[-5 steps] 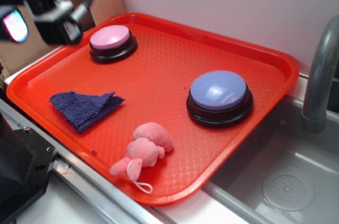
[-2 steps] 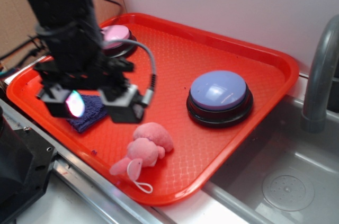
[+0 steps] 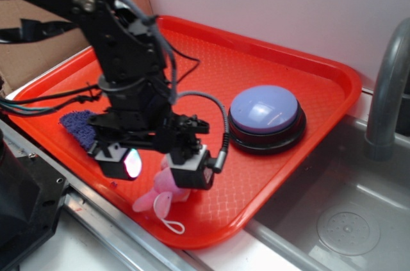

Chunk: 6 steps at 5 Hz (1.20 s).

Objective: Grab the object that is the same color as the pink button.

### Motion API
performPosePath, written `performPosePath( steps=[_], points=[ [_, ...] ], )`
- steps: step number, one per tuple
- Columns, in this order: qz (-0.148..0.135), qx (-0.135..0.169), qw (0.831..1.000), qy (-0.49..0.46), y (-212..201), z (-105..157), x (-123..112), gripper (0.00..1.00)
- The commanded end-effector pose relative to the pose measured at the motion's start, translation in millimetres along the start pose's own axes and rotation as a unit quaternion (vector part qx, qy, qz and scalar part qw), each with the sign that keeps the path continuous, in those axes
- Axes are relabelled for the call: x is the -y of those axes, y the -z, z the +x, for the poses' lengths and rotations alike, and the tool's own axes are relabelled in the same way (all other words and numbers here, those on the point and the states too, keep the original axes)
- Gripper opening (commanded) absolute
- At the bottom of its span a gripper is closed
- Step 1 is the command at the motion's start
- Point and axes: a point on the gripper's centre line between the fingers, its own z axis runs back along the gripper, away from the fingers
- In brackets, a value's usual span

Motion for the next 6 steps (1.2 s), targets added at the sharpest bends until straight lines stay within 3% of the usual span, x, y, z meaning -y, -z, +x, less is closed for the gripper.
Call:
performPosePath(
  steps=[1, 2, 3, 6],
  points=[
    [-0.016, -0.005, 1.000, 0.015, 4, 15, 20, 1.00],
    [-0.009, -0.017, 1.000, 0.009, 8, 18, 22, 0.91],
    [-0.005, -0.021, 1.000, 0.015, 11, 18, 25, 0.00],
    [0.019, -0.006, 0.999, 0.047, 0, 25, 20, 0.00]
  ],
)
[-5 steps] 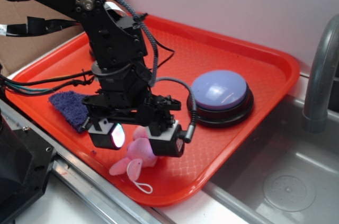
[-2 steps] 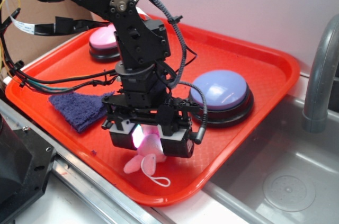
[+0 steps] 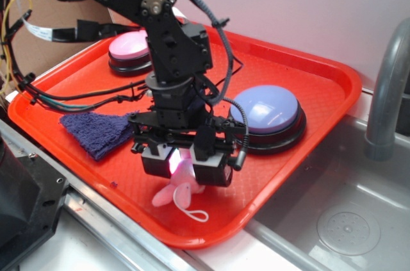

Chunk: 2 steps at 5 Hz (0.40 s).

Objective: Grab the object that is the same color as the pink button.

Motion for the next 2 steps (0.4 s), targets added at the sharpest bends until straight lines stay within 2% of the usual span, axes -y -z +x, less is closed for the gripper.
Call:
performPosePath(
  steps=[1, 2],
  points=[
    [-0.023, 0.025, 0.997, 0.073, -53, 8, -10, 0.00],
    [-0.043, 0.051, 0.993, 0.094, -100, 19, -29, 0.00]
  ],
)
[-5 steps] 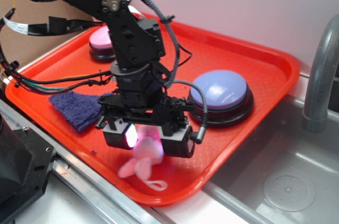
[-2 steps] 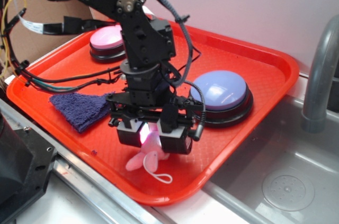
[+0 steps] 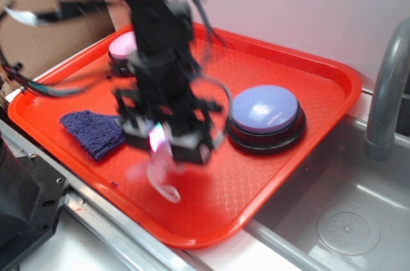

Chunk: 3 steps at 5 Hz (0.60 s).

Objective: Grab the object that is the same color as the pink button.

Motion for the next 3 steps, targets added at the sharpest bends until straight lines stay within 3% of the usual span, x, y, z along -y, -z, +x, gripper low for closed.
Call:
performPosePath(
  steps=[1, 2, 3],
  points=[
    [-0.036, -0.006, 0.998, 0.042, -96, 30, -33, 0.00],
    [-0.034, -0.012, 0.998, 0.054, -136, 47, -63, 0.00],
    [-0.022, 0.005, 0.998, 0.056, -160, 63, -92, 0.00]
  ],
)
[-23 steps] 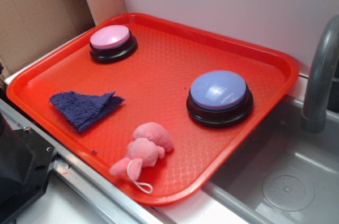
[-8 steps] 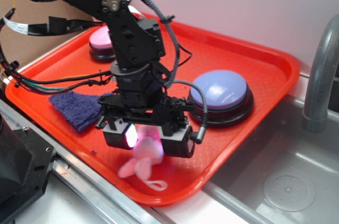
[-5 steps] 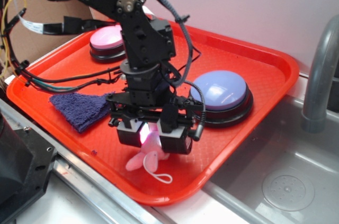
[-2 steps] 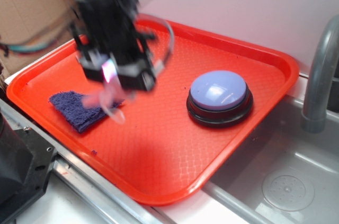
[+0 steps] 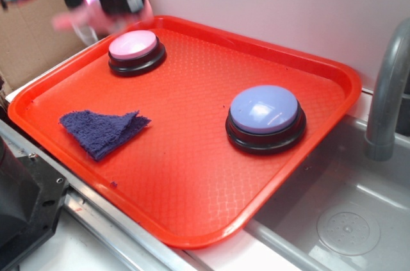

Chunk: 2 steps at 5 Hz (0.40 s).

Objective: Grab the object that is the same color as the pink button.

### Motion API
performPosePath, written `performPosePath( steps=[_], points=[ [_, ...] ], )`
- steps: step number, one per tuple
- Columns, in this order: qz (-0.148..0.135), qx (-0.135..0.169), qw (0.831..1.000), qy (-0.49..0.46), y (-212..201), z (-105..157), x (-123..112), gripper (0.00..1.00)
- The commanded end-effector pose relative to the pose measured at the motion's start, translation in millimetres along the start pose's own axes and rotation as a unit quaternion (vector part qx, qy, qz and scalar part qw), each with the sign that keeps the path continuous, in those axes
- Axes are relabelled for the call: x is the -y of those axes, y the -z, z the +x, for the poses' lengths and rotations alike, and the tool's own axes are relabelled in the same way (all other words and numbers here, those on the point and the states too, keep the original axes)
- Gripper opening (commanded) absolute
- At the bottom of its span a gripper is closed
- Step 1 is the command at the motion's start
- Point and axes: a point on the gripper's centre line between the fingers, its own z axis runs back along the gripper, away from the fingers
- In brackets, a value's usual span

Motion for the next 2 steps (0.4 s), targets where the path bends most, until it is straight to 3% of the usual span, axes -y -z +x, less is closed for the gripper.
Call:
performPosePath(
  steps=[1, 2],
  points=[
    [-0.006, 0.052, 0.999, 0.000, -41.6, 20.9, -38.7, 0.00],
    [0.011, 0.059, 0.998, 0.010, -38.6, 24.3, -41.4, 0.00]
  ],
)
